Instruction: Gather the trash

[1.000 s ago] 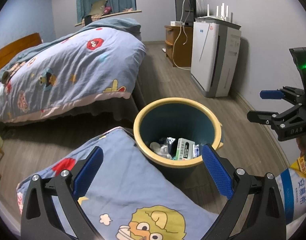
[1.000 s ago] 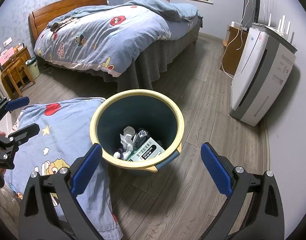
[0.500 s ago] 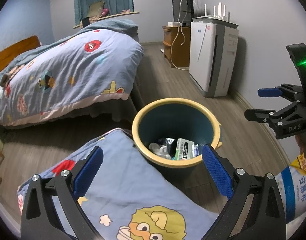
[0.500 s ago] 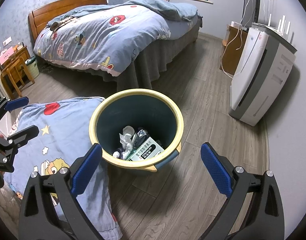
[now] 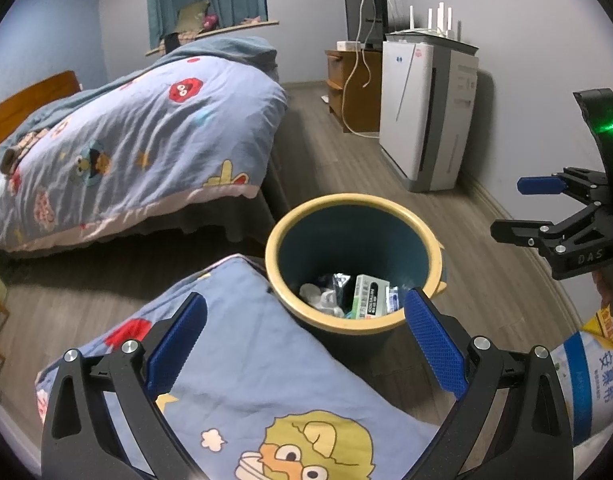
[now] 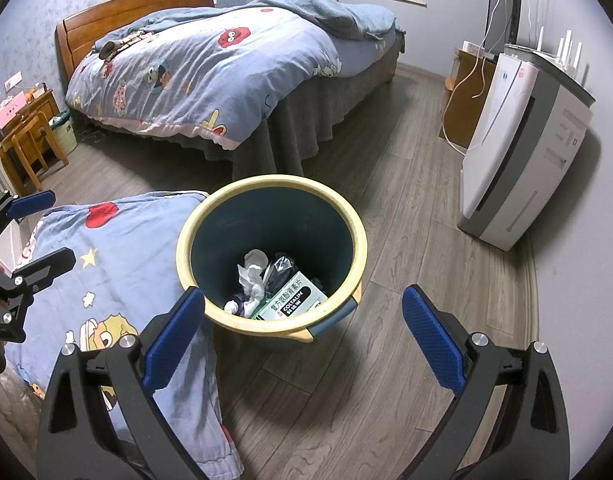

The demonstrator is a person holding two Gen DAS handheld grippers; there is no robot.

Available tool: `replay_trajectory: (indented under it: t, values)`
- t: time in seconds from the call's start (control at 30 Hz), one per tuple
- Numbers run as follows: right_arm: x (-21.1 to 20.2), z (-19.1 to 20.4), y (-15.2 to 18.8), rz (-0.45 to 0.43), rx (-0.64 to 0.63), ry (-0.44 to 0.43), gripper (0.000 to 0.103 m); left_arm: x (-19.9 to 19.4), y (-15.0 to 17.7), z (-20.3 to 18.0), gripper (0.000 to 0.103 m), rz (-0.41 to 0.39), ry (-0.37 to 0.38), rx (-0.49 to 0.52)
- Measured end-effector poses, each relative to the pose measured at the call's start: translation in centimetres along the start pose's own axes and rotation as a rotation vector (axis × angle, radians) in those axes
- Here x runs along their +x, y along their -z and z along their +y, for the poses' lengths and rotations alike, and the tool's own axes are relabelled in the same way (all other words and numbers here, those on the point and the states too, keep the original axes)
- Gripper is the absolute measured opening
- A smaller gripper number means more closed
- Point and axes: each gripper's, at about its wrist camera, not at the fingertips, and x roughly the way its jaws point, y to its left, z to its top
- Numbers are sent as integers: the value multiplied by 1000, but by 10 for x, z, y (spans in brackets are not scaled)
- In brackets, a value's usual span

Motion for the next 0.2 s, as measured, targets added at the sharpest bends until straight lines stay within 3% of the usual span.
replay_trajectory:
  t: [0.2]
  values:
    - [7,-4,-4,11,2,6,97,1,0,3,98,15,-26,3]
